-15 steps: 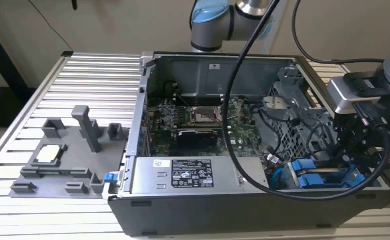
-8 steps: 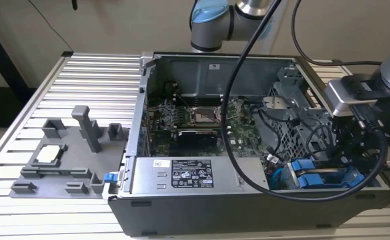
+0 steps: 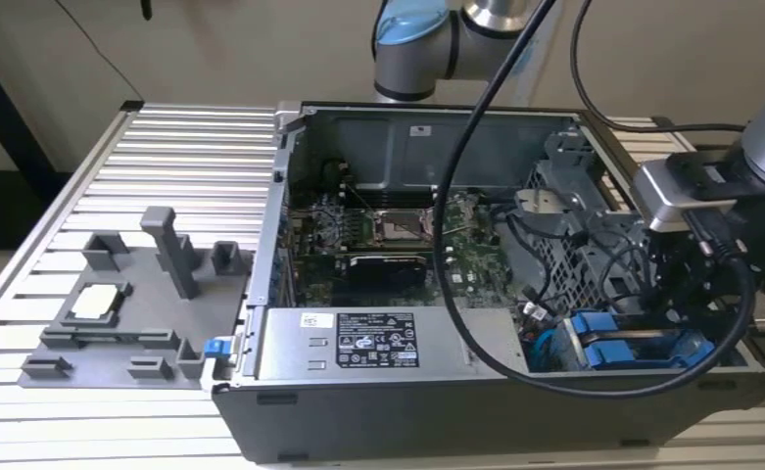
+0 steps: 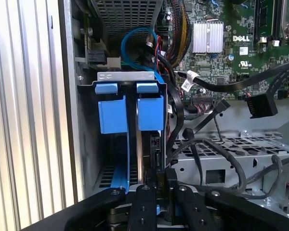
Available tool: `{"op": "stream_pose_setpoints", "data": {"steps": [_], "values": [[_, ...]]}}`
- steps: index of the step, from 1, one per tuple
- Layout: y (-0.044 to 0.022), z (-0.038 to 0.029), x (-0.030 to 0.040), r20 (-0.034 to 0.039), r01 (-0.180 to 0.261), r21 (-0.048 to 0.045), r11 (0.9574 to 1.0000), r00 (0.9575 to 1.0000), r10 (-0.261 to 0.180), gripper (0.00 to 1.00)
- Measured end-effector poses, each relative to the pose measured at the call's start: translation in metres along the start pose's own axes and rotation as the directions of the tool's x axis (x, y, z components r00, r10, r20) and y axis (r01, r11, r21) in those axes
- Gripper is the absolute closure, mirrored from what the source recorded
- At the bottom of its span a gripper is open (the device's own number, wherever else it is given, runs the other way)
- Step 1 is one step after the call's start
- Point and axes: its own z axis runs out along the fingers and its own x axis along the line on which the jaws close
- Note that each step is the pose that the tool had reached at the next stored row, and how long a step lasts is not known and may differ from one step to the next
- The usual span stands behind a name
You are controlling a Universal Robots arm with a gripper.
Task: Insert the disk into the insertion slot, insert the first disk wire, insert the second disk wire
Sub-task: 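Insert the first disk wire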
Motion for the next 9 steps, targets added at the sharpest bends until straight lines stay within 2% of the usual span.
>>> {"op": "stream_pose_setpoints", "data": {"steps": [1, 2, 3, 5, 9], "values": [[0.0000, 0.0001, 0.0000, 0.0002, 0.000, 0.0001, 1.0000, 1.0000, 0.000, 0.80], [-0.0001, -0.0001, 0.0000, 0.0001, 0.000, 0.0001, 1.0000, 1.0000, 0.000, 0.73], [-0.0002, -0.0010, 0.0000, 0.0045, 0.000, 0.0003, 1.0000, 1.0000, 0.000, 0.73], [-0.0005, -0.0057, -0.0004, 0.0097, -0.001, 0.0002, 1.0000, 1.0000, 0.001, 0.73], [-0.0013, -0.0182, -0.0014, 0.0112, -0.001, 0.0006, 1.0000, 0.9999, 0.001, 0.73]]}}
